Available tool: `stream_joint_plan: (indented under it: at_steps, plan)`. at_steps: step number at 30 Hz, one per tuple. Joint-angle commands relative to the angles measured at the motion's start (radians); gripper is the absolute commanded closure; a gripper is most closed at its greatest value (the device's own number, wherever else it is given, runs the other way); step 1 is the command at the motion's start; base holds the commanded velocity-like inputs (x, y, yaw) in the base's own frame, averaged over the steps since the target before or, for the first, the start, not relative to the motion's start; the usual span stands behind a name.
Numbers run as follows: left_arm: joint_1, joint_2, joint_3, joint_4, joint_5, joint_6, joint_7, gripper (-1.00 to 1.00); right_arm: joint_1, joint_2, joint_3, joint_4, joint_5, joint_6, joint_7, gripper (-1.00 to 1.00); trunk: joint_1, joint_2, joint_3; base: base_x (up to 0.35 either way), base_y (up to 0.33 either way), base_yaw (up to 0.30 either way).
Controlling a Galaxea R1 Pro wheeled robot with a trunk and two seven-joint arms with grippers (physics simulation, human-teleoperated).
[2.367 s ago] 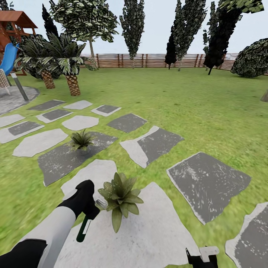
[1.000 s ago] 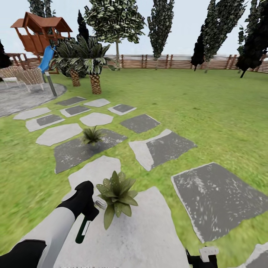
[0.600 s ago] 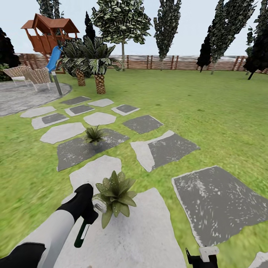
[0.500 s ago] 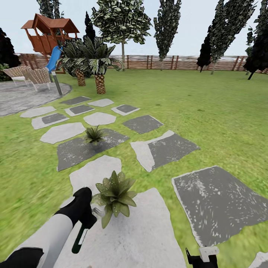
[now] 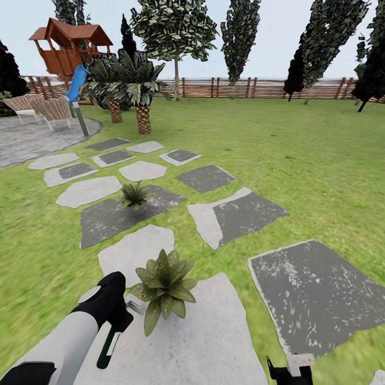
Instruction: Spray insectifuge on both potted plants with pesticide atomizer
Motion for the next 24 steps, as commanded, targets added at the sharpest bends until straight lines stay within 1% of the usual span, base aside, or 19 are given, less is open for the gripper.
stream_joint_plan:
  at_steps: [1, 5, 8, 13, 17, 21, 24]
  plan:
    - [0.000, 0.003, -0.002, -0.001, -0.006, 0.005, -0.010, 1.00, 0.000, 0.000, 0.009, 0.001, -0.010, -0.003, -0.002, -1.00, 0.000, 0.000, -0.001, 0.122, 0.000, 0.000]
    - [0.005, 0.010, -0.005, 0.016, -0.008, 0.004, -0.009, 1.00, 0.000, 0.000, 0.009, 0.001, -0.010, -0.003, -0.002, -1.00, 0.000, 0.000, -0.002, 0.030, 0.000, 0.100]
    - [0.019, 0.011, -0.005, 0.016, -0.007, 0.004, -0.009, 1.00, 0.000, 0.000, 0.009, 0.001, -0.010, -0.003, -0.002, -1.00, 0.000, 0.000, -0.004, 0.002, 0.000, 0.240]
    - [0.021, 0.008, -0.004, 0.005, -0.007, 0.004, -0.008, 1.00, 0.000, 0.000, 0.009, 0.001, -0.010, -0.003, -0.001, -1.00, 0.000, 0.000, -0.006, 0.000, 0.000, 0.252]
    - [0.021, 0.005, 0.000, 0.002, -0.007, 0.004, -0.008, 1.00, 0.000, 0.000, 0.009, 0.001, -0.010, -0.003, 0.000, -1.00, 0.000, 0.000, -0.007, 0.025, 0.000, 0.053]
    - [0.021, -0.001, 0.000, 0.000, -0.007, 0.004, -0.006, 1.00, 0.000, 0.000, 0.009, 0.001, -0.010, -0.003, 0.000, -1.00, 0.000, 0.000, -0.007, 0.224, -0.018, 0.005]
    - [0.021, -0.001, -0.002, 0.000, -0.007, 0.004, 0.004, 1.00, 0.000, 0.000, 0.009, 0.001, -0.010, -0.003, 0.000, -1.00, 0.000, 0.000, -0.007, 0.091, -0.016, 0.000]
